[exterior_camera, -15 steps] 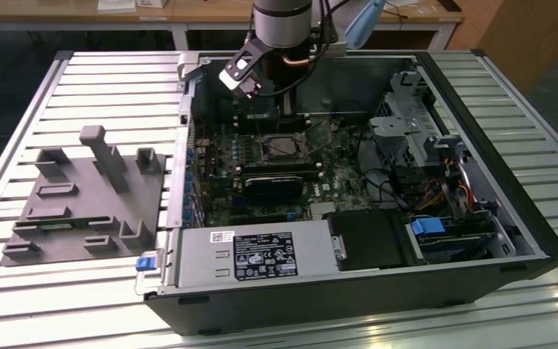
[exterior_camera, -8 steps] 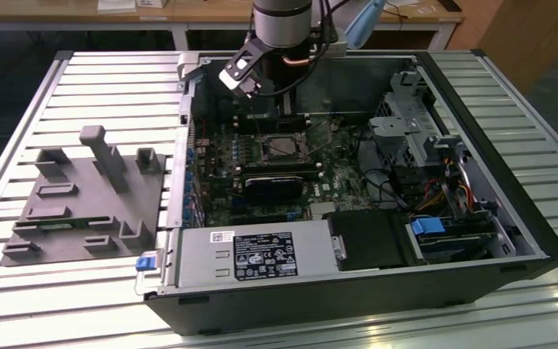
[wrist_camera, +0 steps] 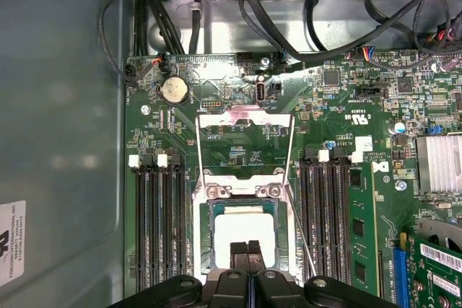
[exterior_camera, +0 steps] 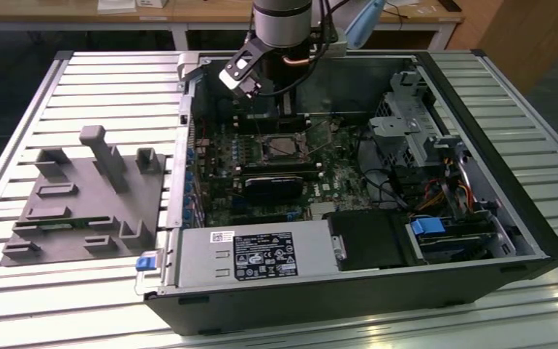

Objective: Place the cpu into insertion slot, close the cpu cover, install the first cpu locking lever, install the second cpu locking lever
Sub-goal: 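Close the cpu cover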

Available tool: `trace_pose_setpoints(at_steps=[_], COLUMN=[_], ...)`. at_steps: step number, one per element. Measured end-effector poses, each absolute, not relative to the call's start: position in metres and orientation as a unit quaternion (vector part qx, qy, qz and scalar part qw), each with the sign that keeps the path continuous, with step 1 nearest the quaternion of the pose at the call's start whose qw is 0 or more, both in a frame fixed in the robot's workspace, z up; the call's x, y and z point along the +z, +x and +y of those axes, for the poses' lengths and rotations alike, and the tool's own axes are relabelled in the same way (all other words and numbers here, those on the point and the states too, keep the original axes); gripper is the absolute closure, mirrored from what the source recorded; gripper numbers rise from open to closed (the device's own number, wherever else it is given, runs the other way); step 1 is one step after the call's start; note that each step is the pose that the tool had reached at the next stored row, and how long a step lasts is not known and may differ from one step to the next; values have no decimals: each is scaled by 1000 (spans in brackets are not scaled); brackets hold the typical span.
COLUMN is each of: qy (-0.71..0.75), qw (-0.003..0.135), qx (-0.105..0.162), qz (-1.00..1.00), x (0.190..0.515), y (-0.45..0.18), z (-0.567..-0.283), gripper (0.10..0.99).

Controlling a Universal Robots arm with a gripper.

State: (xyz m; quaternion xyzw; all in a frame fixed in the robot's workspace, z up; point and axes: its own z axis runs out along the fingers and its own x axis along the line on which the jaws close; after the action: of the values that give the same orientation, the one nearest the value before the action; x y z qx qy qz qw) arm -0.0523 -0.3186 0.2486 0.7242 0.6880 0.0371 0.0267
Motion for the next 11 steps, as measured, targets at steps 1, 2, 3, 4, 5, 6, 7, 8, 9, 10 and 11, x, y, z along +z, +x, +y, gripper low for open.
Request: trace_pose_setpoints(at_steps=[1, 2, 3, 4, 5, 6, 7, 8, 9, 10, 11], qy=[724, 724, 724, 724, 724, 724, 724, 724, 724, 724, 724], qw=[27, 27, 27, 27, 27, 27, 27, 27, 27, 27, 27], qx=[37, 37, 37, 37, 37, 37, 37, 37, 37, 37, 37], qz=[688, 688, 688, 688, 688, 688, 688, 688, 688, 688, 688], x=[249, 249, 250, 252, 254, 256, 258, 260, 261, 261, 261], y=[-52, -52, -52, -52, -52, -52, -52, -52, -52, -52, -52], z=[-319, -319, -319, -319, -319, -319, -319, -319, -319, -319, -319], gripper=[984, 984, 984, 984, 984, 984, 984, 984, 984, 984, 984])
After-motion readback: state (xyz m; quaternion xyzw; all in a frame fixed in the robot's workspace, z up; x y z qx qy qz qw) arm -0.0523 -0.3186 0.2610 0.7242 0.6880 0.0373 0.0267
